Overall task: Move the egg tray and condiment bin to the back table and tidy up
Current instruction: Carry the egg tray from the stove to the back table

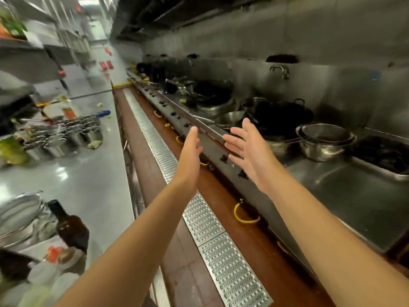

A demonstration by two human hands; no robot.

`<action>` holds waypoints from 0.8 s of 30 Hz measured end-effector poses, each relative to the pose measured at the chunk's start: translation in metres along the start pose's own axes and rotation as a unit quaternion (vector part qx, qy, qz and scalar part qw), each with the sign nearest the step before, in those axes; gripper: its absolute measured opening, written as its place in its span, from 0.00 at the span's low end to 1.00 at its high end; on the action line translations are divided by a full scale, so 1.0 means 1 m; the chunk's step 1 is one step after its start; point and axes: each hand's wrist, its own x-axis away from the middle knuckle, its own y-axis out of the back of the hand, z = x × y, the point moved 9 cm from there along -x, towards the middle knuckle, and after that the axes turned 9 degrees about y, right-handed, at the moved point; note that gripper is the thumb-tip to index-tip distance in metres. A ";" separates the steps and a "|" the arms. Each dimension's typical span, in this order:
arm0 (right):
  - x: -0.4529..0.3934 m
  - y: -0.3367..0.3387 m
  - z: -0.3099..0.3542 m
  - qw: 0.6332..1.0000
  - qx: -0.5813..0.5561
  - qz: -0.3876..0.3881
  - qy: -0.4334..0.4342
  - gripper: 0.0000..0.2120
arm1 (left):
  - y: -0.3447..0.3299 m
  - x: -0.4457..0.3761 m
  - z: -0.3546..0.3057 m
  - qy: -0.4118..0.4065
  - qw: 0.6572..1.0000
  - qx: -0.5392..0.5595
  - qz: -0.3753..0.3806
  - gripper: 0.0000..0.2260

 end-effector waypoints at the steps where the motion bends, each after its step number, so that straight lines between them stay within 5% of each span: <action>1: -0.015 -0.008 -0.005 1.000 0.002 0.008 -0.003 0.28 | 0.008 -0.012 -0.001 -0.004 1.000 -0.001 -0.009 0.29; 8: -0.121 -0.069 -0.039 0.998 0.032 0.061 0.000 0.22 | 0.061 -0.115 -0.013 -0.031 0.998 0.018 -0.052 0.27; 18: -0.254 -0.137 -0.073 0.994 0.031 0.108 -0.002 0.29 | 0.113 -0.237 -0.036 -0.039 0.995 0.022 -0.089 0.15; 22: -0.292 -0.161 -0.092 0.991 0.019 0.128 -0.021 0.27 | 0.137 -0.272 -0.039 -0.044 0.992 0.014 -0.117 0.30; 24: -0.317 -0.181 -0.102 0.988 0.018 0.154 -0.027 0.25 | 0.156 -0.291 -0.041 -0.043 0.987 0.020 -0.151 0.30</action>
